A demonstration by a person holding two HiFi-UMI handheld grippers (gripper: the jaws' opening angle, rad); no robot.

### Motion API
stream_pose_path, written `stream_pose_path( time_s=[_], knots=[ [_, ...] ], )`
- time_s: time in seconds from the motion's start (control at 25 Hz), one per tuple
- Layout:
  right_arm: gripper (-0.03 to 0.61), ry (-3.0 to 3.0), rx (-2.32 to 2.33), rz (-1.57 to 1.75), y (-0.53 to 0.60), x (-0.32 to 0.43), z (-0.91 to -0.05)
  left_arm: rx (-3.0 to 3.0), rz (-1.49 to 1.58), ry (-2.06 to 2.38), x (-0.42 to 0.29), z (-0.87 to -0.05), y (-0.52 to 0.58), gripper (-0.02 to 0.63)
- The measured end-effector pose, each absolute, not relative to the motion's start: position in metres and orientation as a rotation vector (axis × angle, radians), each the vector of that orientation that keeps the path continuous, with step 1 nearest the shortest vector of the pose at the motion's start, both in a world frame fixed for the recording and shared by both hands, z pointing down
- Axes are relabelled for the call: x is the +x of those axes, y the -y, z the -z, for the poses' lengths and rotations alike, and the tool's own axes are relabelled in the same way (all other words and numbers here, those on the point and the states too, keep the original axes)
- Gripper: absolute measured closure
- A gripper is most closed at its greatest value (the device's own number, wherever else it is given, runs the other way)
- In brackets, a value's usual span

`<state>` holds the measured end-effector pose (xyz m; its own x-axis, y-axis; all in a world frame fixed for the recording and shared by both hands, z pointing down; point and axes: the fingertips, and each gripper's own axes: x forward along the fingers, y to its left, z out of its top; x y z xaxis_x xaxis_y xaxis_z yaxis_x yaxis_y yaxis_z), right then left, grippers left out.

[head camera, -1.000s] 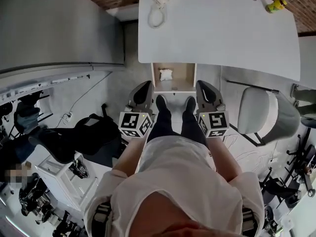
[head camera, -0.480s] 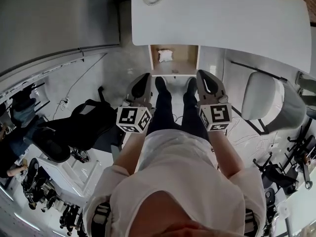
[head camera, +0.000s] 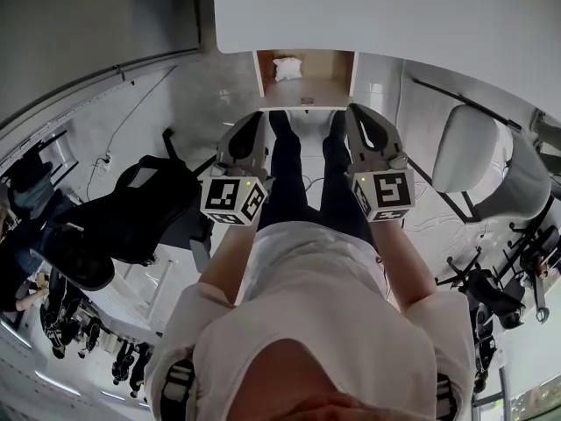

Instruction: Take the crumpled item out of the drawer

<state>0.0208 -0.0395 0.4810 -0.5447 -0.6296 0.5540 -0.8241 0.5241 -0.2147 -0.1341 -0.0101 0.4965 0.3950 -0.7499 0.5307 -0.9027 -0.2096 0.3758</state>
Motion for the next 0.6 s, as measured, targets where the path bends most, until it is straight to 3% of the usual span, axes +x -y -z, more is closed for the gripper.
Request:
stream_pose_path(
  time_s=[0.6],
  knots=[
    [0.572, 2.331, 1.194, -0.684, 0.037, 0.023, -0.531, 1.986, -0.330, 1.388, -0.132, -0.551, 0.001, 0.604]
  ],
)
